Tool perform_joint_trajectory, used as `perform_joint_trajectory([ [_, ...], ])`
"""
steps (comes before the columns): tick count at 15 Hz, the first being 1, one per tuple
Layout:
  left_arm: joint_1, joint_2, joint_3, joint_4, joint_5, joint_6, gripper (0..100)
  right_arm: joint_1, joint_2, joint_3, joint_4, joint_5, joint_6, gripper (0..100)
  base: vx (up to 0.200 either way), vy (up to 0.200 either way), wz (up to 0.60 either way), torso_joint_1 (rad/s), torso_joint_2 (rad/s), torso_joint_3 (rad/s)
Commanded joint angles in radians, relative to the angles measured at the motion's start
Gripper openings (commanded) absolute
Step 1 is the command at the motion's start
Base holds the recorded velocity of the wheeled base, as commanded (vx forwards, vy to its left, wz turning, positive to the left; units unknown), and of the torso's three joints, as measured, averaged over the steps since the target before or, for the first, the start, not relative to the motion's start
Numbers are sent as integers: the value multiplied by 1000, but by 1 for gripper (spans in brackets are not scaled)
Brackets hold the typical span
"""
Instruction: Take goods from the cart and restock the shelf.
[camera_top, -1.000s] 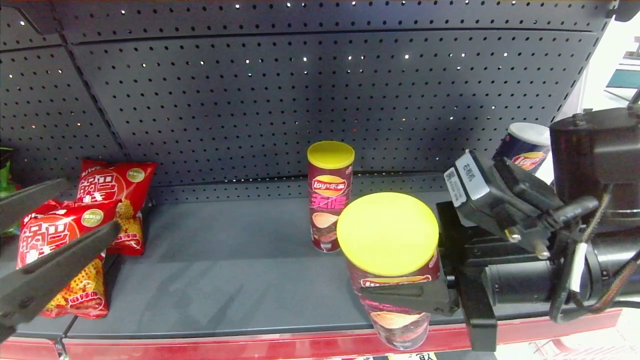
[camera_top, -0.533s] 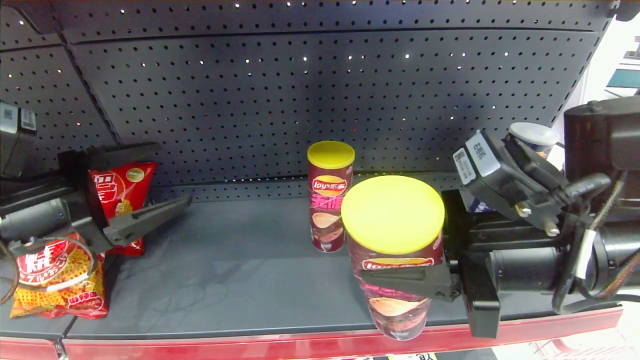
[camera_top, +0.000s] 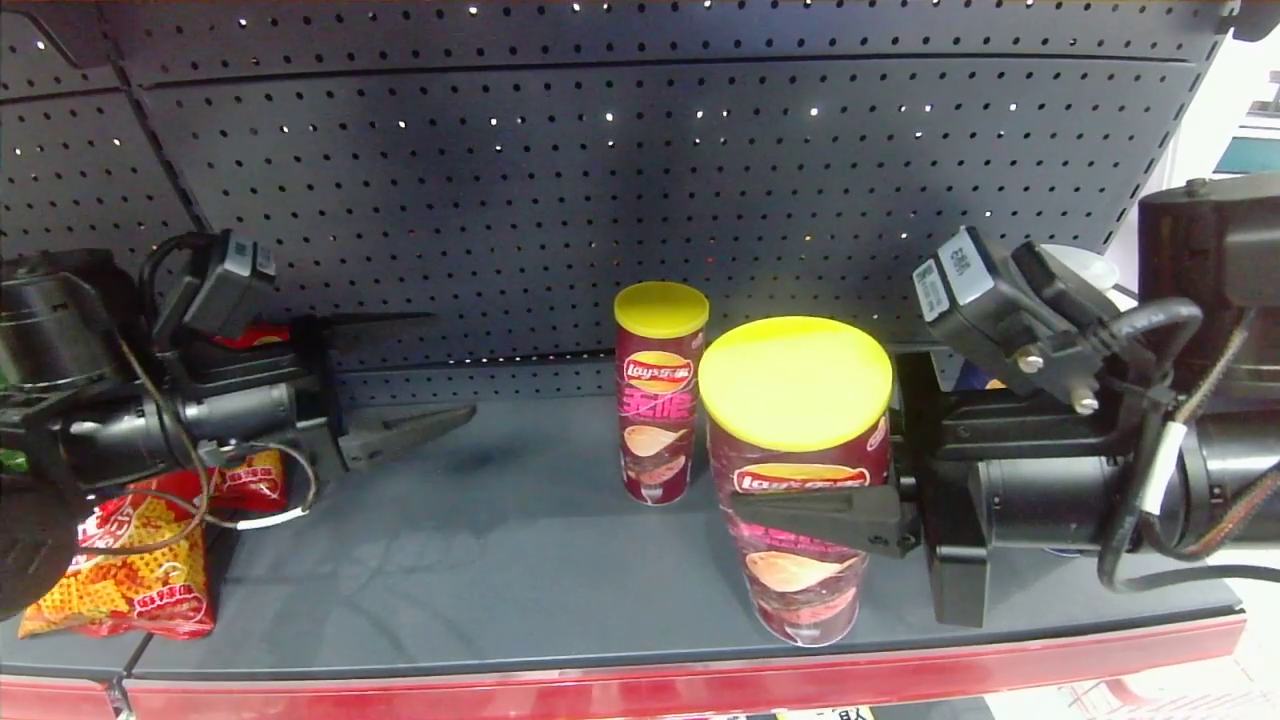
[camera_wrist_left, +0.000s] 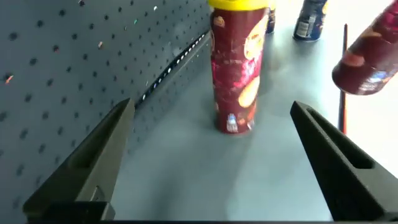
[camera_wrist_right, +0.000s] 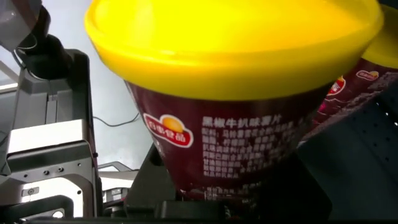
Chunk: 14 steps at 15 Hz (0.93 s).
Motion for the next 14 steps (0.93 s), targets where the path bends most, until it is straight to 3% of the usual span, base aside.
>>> perform_joint_trajectory([
  [1,-29,133,-95,-20,-5,-4,100,-3,4,-2,-1,-1,0,0,0,0,0,0,0,0],
  [6,-74,239,-170,-28,-6,-9,100,-8,7,-10,-13,-14,14,0,0,0,0,0,0,0],
  [8,-135,294,-212,-31,-3,-26,100,-9,9,-5,-39,-30,30,0,0,0,0,0,0,0],
  [11,-167,332,-230,-37,-3,-50,100,-9,5,-3,-40,-31,35,0,0,0,0,0,0,0],
  [14,-201,371,-259,-37,-3,-53,100,-19,2,-2,-42,-33,35,0,0,0,0,0,0,0],
])
